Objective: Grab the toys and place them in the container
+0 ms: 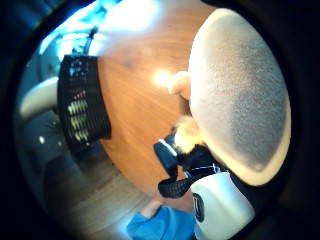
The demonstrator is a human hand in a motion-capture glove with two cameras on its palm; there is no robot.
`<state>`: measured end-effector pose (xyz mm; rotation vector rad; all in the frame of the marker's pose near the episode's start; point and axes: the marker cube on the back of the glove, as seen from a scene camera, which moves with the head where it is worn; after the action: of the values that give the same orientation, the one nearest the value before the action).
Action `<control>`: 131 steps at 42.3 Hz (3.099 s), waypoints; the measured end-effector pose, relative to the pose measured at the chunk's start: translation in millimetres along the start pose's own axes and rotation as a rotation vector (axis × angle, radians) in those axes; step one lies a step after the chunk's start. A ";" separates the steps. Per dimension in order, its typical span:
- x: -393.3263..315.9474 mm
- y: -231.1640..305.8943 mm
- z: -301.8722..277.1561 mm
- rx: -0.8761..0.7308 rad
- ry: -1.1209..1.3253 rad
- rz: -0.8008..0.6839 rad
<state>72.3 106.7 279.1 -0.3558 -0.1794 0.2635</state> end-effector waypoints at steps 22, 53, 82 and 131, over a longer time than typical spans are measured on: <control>-20.2 -11.7 -70.9 0.215 0.129 0.069; -273.7 35.7 -282.2 0.470 0.022 -0.155; -388.7 -10.2 -220.4 0.458 -0.064 -0.441; -330.4 43.8 -187.6 0.347 0.220 -0.264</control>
<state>-210.4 -7.7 48.3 -0.0136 0.0380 -0.0090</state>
